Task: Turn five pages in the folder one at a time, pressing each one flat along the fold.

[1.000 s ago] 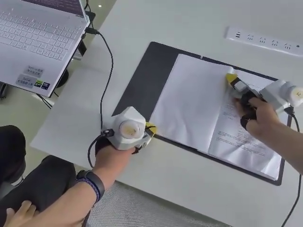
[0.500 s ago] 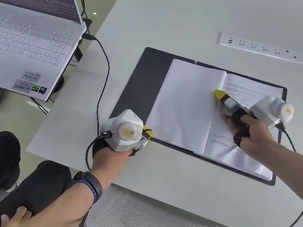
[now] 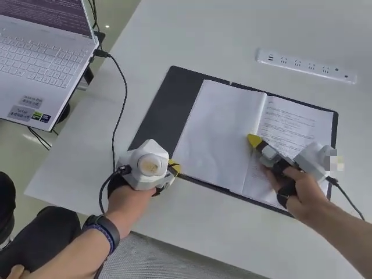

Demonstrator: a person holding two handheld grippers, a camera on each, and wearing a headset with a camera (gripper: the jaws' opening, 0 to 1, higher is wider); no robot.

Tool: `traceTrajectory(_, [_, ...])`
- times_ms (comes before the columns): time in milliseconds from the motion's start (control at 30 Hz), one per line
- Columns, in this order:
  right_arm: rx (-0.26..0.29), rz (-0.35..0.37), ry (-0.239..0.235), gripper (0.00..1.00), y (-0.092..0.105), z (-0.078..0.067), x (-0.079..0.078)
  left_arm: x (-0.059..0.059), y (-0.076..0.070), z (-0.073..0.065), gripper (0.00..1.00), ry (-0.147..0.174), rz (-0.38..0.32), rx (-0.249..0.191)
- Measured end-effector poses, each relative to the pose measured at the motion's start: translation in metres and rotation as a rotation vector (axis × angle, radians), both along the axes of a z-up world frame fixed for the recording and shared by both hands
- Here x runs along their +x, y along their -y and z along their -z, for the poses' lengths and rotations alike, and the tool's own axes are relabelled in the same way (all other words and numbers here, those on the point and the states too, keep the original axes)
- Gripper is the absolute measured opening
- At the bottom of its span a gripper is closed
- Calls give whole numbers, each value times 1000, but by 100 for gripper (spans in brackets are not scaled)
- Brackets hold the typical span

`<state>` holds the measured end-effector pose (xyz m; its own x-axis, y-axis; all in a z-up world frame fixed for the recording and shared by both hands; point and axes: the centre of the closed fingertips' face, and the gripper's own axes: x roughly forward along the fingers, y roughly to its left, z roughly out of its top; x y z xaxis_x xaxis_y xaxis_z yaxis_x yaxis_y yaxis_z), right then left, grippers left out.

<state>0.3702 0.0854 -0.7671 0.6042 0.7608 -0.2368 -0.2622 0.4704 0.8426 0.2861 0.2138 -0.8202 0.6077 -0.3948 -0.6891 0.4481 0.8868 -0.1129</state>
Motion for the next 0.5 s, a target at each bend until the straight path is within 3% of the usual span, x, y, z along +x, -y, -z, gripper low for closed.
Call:
traceTrajectory(233, [-10, -54, -9, 0, -2, 6, -25, 0, 0, 1, 0, -2, 5, 4])
traceTrajectory(500, [-41, -106, -25, 0, 4, 20, -41, 0, 0, 0, 0, 1, 1, 0])
